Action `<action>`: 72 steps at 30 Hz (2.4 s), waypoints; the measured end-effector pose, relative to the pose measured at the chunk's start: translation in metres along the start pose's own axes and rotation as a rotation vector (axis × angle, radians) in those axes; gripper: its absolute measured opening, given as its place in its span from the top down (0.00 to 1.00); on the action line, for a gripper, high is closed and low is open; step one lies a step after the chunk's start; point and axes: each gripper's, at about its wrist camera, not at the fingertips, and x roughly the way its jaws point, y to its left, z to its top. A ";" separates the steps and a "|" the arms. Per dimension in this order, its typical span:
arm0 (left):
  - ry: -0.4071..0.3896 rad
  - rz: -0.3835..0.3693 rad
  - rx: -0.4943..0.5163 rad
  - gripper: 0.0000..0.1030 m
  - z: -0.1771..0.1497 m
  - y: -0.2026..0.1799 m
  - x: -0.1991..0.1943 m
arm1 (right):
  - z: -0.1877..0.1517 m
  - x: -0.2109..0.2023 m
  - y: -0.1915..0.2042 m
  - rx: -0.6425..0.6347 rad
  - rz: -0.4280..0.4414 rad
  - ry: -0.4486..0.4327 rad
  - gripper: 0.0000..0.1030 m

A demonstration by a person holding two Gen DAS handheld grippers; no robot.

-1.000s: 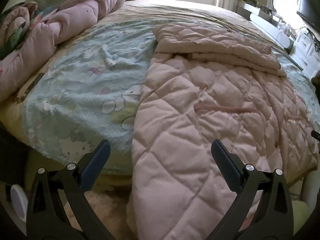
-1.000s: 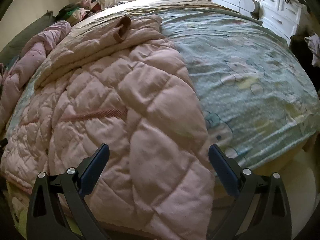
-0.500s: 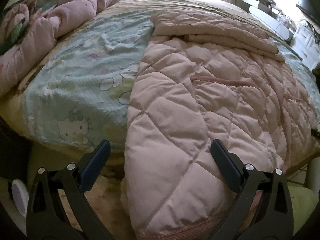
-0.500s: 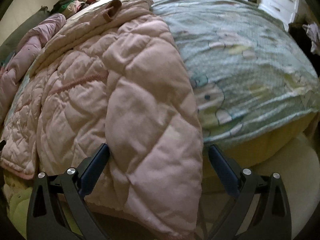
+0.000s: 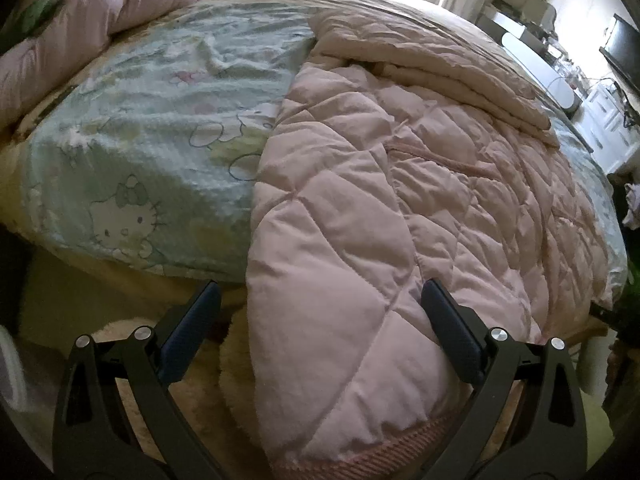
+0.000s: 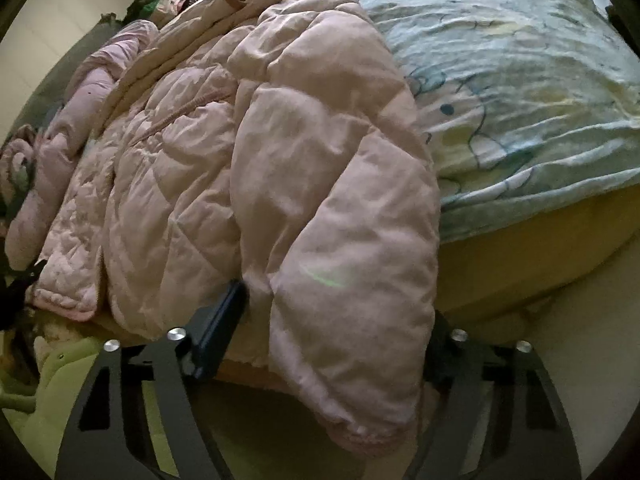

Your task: Fold large clothes

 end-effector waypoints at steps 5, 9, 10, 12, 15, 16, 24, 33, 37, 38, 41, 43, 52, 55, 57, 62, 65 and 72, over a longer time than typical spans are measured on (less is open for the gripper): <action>0.008 -0.038 -0.030 0.09 0.000 0.003 0.003 | 0.000 -0.023 0.010 -0.076 0.071 -0.037 0.81; -0.004 -0.046 -0.025 0.09 0.000 0.001 0.003 | 0.008 -0.056 0.021 -0.090 0.153 -0.134 0.84; -0.004 -0.049 -0.026 0.09 0.000 0.002 0.003 | 0.012 -0.064 0.023 -0.081 0.178 -0.162 0.84; -0.006 -0.053 -0.024 0.09 0.000 0.003 0.003 | 0.021 -0.081 0.028 -0.075 0.245 -0.233 0.84; -0.023 -0.105 -0.026 0.19 0.000 0.004 -0.001 | 0.038 -0.099 0.039 -0.096 0.295 -0.325 0.85; -0.031 -0.138 -0.027 0.32 0.000 0.004 -0.002 | 0.044 -0.102 0.042 -0.103 0.308 -0.348 0.85; -0.142 -0.203 0.030 0.83 0.015 -0.010 -0.026 | 0.078 -0.106 0.051 -0.078 0.349 -0.425 0.85; -0.241 -0.214 0.062 0.85 0.055 -0.025 -0.045 | 0.109 -0.110 0.055 -0.057 0.371 -0.490 0.85; -0.275 -0.215 0.066 0.85 0.075 -0.029 -0.050 | 0.123 -0.111 0.056 -0.049 0.374 -0.513 0.85; -0.281 -0.215 0.066 0.85 0.079 -0.029 -0.050 | 0.127 -0.111 0.056 -0.046 0.376 -0.516 0.85; -0.294 -0.219 0.059 0.85 0.090 -0.030 -0.051 | 0.136 -0.112 0.055 -0.040 0.377 -0.529 0.85; -0.306 -0.221 0.054 0.85 0.099 -0.031 -0.051 | 0.143 -0.113 0.055 -0.038 0.377 -0.542 0.85; -0.355 -0.224 0.042 0.85 0.131 -0.036 -0.058 | 0.170 -0.116 0.052 -0.001 0.382 -0.574 0.85; -0.364 -0.218 0.046 0.85 0.140 -0.039 -0.058 | 0.178 -0.115 0.050 0.010 0.386 -0.579 0.85; -0.366 -0.217 0.045 0.85 0.147 -0.040 -0.057 | 0.182 -0.114 0.050 0.016 0.387 -0.580 0.85; -0.368 -0.209 0.039 0.85 0.166 -0.041 -0.054 | 0.200 -0.112 0.048 0.028 0.391 -0.586 0.85; -0.381 -0.199 0.048 0.85 0.179 -0.045 -0.056 | 0.213 -0.111 0.048 0.035 0.390 -0.590 0.85; -0.389 -0.178 0.075 0.85 0.207 -0.051 -0.055 | 0.244 -0.105 0.052 0.040 0.381 -0.598 0.85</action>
